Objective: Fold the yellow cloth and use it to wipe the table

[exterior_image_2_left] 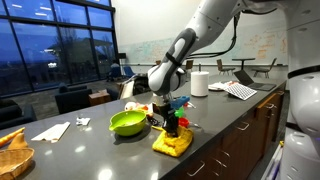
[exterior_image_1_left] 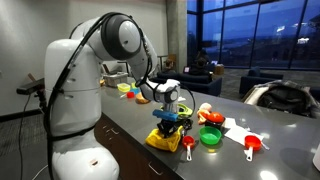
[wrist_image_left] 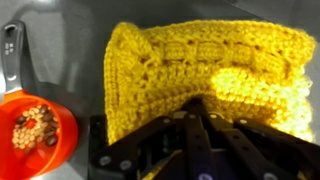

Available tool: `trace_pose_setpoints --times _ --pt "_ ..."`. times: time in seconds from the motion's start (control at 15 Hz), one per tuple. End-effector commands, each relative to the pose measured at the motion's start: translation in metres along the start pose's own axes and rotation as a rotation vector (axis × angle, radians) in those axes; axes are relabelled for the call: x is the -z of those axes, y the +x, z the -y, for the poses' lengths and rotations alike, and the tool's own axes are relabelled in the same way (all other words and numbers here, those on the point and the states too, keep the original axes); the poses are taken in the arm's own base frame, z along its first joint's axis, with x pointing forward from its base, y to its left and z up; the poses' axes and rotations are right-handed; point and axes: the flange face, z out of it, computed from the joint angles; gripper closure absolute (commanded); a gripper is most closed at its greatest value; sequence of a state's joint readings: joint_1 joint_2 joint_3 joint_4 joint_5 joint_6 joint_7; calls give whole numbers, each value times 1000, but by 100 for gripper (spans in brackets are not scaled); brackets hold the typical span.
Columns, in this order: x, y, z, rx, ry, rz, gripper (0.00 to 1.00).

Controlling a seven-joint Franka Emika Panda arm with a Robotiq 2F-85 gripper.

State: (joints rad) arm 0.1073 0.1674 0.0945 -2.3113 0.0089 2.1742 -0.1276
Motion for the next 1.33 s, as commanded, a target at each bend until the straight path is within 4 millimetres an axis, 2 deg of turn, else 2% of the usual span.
trace_pose_setpoints --times 0.0,0.27,1.27 --pt "-9 2 8 20 6 -14 100" --pt "-2 20 35 78 -6 -25 100" --pt "33 122 180 388 -23 -45 100"
